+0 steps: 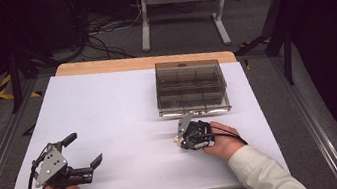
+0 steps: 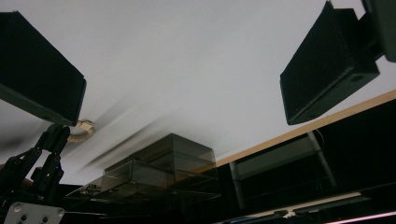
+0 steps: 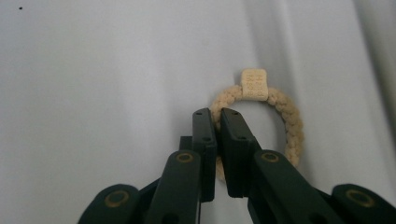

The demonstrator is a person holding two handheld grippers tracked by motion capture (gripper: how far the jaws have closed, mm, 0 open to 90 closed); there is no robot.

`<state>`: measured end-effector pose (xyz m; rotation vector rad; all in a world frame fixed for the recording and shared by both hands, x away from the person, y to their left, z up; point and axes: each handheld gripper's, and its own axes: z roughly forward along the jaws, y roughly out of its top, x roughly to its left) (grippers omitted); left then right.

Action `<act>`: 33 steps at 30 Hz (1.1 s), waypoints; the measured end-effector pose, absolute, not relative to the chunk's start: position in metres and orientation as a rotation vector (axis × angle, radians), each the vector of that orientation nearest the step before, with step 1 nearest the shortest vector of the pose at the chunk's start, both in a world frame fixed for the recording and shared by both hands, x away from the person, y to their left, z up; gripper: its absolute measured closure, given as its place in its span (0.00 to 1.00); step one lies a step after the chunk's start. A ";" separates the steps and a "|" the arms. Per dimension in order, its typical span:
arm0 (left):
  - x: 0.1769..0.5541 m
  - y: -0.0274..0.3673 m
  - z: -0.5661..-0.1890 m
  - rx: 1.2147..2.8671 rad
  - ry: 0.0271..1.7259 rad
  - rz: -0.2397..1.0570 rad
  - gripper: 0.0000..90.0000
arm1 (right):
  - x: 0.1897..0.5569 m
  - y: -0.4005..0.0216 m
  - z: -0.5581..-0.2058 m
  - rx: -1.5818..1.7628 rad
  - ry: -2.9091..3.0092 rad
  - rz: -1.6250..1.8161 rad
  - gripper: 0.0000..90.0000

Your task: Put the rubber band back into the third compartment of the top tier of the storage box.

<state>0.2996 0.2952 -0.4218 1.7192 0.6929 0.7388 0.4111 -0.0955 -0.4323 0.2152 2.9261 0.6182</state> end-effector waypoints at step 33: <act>0.299 0.296 -0.421 1.722 0.689 0.742 0.01 | 0.401 -0.113 -0.378 0.188 2.792 0.869 0.94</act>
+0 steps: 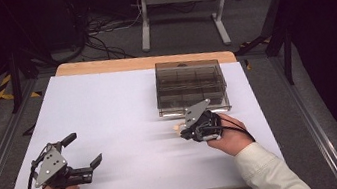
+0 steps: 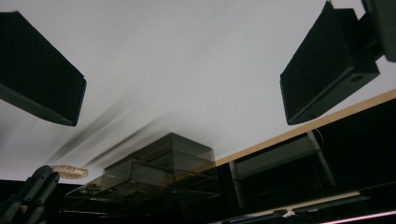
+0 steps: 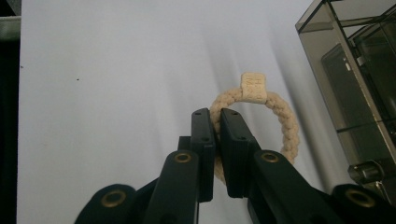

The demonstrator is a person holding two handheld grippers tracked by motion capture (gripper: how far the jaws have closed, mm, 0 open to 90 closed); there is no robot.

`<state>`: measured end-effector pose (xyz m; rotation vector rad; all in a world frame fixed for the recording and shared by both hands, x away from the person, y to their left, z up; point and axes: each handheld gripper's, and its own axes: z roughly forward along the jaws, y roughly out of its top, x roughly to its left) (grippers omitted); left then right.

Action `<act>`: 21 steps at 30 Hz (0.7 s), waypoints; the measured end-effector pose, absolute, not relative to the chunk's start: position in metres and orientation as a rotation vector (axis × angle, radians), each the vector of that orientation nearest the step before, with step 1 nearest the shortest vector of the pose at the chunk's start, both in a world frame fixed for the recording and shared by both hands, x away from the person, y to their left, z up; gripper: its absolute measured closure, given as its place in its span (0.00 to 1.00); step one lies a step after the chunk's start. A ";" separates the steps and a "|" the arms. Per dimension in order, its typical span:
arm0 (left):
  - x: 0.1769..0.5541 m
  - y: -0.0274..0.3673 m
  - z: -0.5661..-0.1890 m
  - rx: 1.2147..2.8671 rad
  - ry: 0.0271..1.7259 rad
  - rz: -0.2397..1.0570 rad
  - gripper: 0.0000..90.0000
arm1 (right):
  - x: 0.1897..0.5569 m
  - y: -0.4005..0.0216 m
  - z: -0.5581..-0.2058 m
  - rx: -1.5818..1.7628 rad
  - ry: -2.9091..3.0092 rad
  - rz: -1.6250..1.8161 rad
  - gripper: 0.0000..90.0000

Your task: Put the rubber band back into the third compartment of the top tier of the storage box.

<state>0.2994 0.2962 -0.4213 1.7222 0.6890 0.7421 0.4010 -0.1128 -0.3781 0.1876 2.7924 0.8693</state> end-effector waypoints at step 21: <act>0.299 0.296 -0.422 1.719 0.693 0.741 0.01 | 0.403 -0.126 -0.348 0.234 2.713 0.903 0.94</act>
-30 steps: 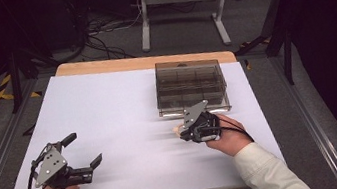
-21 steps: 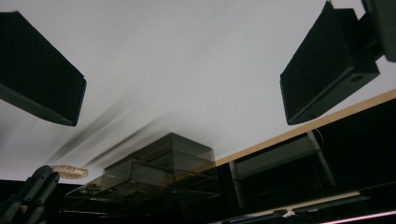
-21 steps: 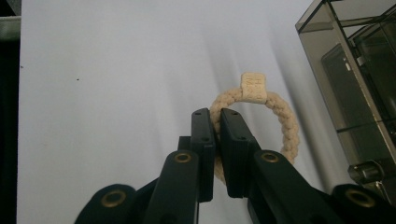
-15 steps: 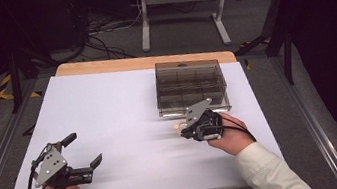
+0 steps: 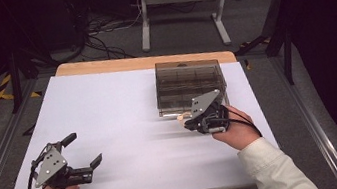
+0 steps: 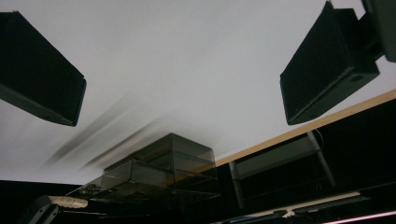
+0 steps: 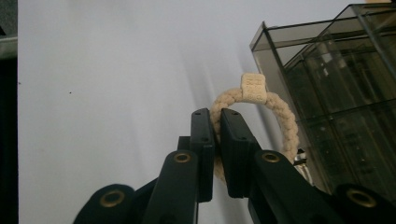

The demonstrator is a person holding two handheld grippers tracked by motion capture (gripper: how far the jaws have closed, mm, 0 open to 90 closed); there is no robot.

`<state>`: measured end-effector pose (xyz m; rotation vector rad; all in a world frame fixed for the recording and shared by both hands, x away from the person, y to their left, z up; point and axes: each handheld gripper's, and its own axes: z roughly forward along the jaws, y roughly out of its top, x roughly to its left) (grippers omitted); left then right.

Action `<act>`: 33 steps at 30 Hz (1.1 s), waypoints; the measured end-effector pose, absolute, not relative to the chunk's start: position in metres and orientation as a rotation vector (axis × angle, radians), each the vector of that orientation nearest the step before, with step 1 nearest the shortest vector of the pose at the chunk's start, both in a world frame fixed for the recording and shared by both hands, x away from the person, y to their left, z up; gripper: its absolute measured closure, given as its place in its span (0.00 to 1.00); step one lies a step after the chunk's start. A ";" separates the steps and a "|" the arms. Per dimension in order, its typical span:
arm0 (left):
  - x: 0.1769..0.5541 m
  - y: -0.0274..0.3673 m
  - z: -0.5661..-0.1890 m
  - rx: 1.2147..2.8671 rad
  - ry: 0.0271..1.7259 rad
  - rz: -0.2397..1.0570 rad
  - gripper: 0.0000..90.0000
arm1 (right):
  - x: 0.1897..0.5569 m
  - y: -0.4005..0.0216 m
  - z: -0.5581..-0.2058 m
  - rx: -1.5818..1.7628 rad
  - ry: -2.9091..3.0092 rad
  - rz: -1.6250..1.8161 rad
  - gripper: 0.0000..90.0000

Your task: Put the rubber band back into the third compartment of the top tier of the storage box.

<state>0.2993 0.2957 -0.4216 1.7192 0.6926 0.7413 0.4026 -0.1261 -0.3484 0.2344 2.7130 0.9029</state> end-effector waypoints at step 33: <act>0.300 0.296 -0.422 1.721 0.690 0.743 0.01 | 0.432 -0.145 -0.316 0.465 2.625 0.729 0.94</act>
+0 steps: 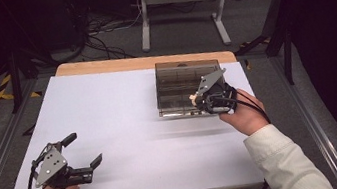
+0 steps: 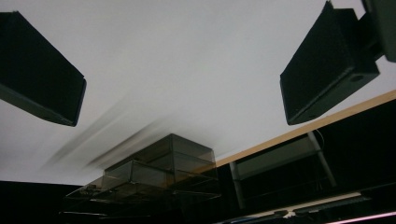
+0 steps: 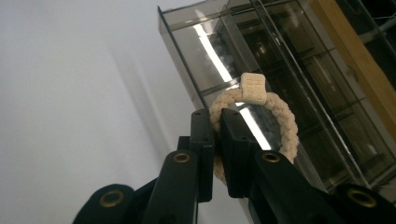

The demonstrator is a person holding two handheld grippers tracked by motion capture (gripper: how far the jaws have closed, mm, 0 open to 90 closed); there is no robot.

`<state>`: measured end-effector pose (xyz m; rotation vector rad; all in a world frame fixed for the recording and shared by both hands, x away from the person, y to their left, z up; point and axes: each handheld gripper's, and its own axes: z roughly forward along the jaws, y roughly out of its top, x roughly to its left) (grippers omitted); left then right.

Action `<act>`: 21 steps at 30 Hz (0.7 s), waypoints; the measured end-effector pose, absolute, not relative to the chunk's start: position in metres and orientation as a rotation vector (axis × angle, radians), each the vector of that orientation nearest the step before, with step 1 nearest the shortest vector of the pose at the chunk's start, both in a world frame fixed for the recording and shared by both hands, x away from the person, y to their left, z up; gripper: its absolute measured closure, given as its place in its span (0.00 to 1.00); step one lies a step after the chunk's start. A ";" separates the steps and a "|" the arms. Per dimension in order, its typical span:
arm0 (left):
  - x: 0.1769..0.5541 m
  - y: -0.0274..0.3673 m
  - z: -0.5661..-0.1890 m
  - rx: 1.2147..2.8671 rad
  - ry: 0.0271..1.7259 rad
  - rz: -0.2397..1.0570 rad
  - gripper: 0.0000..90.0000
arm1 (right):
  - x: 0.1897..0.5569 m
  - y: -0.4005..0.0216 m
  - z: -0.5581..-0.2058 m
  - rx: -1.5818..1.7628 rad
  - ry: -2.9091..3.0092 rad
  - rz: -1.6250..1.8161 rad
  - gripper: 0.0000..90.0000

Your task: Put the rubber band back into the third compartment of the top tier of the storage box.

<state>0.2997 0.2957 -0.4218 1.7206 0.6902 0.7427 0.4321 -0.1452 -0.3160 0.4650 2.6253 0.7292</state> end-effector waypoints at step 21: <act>0.300 0.296 -0.422 1.721 0.692 0.739 0.01 | 0.460 -0.168 -0.319 0.652 2.604 0.610 0.94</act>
